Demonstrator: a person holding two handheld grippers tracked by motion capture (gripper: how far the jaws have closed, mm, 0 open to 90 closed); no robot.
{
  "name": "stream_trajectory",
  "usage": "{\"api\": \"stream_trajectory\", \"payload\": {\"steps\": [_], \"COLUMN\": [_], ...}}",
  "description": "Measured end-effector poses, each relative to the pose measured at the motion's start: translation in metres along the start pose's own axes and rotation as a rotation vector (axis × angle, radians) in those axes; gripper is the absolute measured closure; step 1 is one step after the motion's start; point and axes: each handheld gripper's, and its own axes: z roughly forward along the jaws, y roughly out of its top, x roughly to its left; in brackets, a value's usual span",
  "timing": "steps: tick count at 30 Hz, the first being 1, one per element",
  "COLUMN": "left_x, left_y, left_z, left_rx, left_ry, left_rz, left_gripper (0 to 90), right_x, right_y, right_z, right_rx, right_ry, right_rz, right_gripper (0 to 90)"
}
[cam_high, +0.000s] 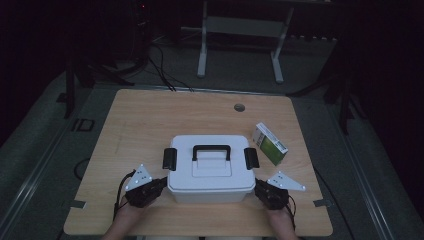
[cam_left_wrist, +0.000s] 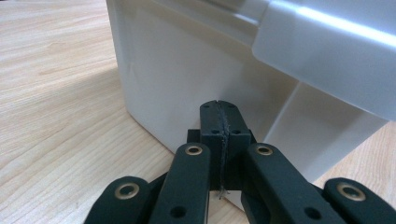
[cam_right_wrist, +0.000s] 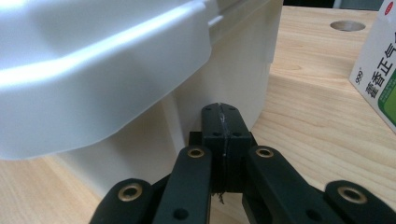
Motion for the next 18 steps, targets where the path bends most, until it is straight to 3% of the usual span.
{"api": "stream_trajectory", "payload": {"steps": [8, 18], "left_x": [-0.006, -0.008], "left_y": [-0.002, -0.003], "left_z": [-0.003, -0.008], "left_rx": [0.007, 0.016], "left_ry": [-0.012, -0.027], "left_rz": [0.023, 0.022], "left_gripper": [90.0, 90.0], "right_x": [0.003, 0.006], "right_y": [-0.004, -0.006], "right_z": [-0.008, -0.012], "right_rx": [0.000, 0.003], "right_ry": [0.003, 0.017], "right_rz": [-0.004, 0.002], "right_gripper": [90.0, 90.0]}}
